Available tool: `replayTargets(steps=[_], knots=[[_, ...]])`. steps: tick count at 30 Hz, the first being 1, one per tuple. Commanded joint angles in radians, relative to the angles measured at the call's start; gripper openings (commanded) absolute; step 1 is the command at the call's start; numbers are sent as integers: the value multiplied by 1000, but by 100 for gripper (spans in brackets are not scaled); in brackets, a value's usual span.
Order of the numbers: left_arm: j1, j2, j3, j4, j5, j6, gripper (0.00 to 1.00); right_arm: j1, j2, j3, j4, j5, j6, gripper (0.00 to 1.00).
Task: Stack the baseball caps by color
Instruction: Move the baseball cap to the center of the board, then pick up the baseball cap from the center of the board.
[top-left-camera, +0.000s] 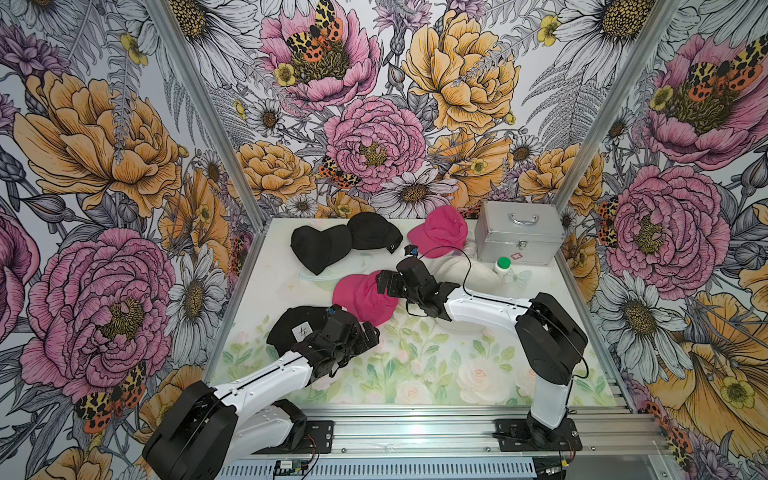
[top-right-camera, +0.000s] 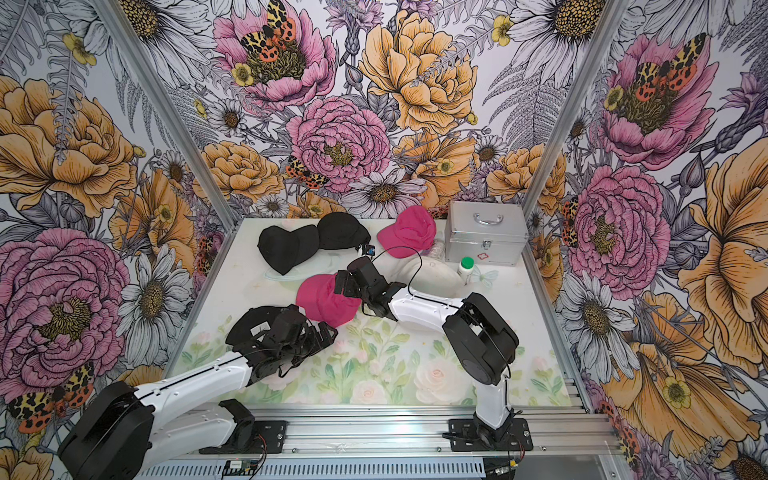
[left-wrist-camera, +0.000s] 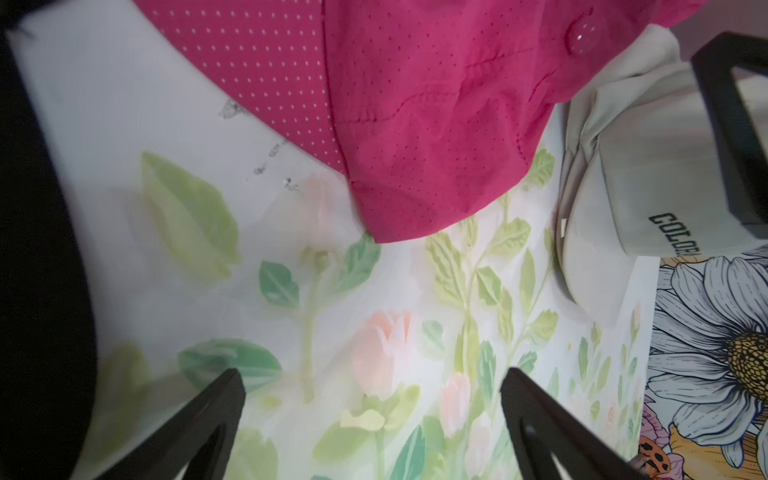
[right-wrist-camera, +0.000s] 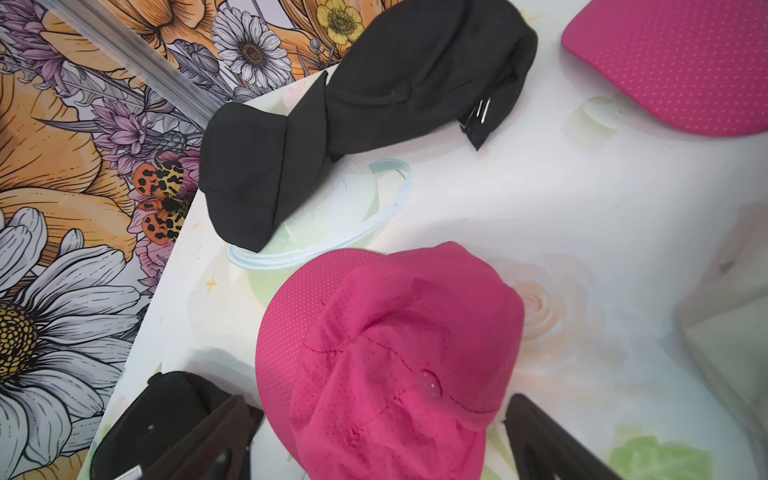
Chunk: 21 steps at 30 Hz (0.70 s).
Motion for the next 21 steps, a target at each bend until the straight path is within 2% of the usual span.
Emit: replayTargets(steps=[1,8,14,17,21], knots=[[35,-17,-36,72,48,-14,99,-6,22,26,8,73,29,99],[207,-66,-108,30,76,80,99,-8,76,27,42,25,23,98],[350,-109,-108,-3,132,184,99,-8,125,47,47,41,49,98],[374,-96,-86,6,165,212,99,-8,157,64,66,15,49,97],[374,-86,-74,65,207,199,99,-8,188,67,151,-33,48,92]])
